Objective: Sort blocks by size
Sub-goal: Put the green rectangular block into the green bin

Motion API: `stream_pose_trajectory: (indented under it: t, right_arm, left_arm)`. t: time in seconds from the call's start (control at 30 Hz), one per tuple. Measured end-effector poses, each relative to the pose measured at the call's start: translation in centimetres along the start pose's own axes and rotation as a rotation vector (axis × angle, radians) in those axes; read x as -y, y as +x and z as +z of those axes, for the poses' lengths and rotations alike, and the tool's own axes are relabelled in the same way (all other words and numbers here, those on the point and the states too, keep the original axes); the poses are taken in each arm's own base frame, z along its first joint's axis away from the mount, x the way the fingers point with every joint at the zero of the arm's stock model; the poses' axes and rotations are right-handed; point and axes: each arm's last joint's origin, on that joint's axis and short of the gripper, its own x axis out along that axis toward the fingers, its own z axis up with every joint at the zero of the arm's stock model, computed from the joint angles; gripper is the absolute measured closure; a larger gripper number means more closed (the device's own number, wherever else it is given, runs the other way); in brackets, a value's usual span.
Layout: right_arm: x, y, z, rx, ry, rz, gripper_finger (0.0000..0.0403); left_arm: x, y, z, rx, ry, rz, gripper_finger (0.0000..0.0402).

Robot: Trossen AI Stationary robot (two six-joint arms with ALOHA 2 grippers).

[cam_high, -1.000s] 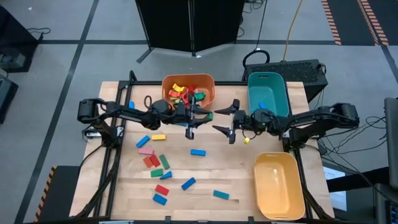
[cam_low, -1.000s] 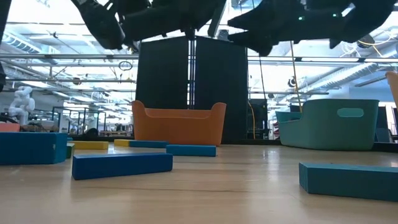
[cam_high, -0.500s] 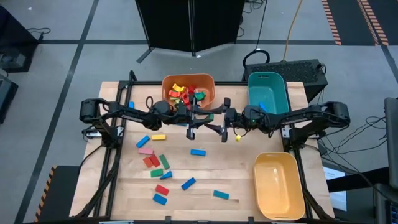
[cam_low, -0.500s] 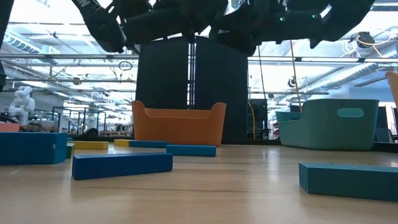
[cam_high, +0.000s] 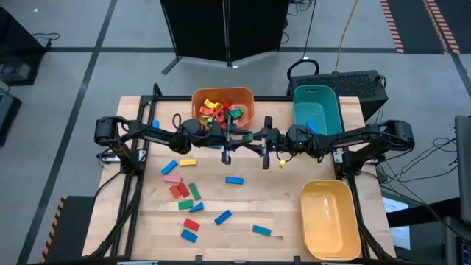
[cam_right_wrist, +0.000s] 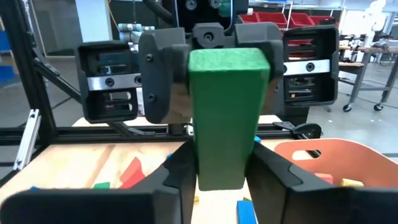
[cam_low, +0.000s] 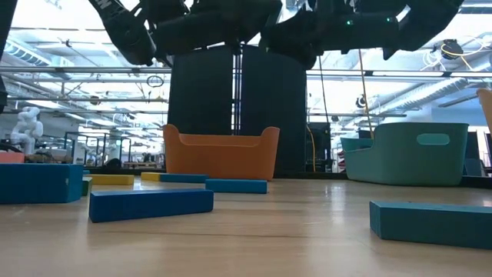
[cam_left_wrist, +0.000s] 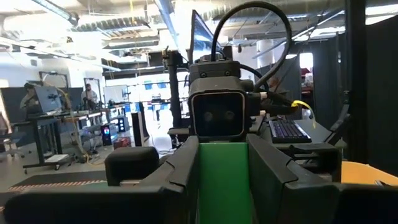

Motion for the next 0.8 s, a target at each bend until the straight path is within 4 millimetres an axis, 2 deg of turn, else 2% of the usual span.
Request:
stream_pose_trajectory:
  t: [0.17, 0.3, 0.5, 0.6, 0.8]
  right_arm:
    - [0.1, 0.0, -0.1, -0.007, -0.001, -0.013, 0.0309]
    - [0.3, 0.0, -0.1, -0.011, 0.003, -0.034, 0.0299]
    - [1.2, -0.1, -0.5, -0.063, 0.025, -0.062, 0.0304]
    - [1.7, -0.2, -0.7, -0.082, 0.037, -0.08, 0.0302]
    - [2.9, -0.4, -1.5, -0.163, 0.069, -0.124, 0.0301]
  left_arm:
    - [-0.1, 0.0, -0.1, -0.015, -0.026, 0.053, 0.028]
    - [-0.3, 0.0, -0.1, -0.022, -0.028, 0.068, 0.0223]
    - [-0.9, -0.5, 1.4, -0.04, -0.028, 0.085, 0.0154]
    - [-1.0, -0.8, 2.0, -0.092, -0.033, 0.089, 0.014]
    - [-1.1, -1.8, 2.9, -0.23, -0.042, 0.079, 0.0136]
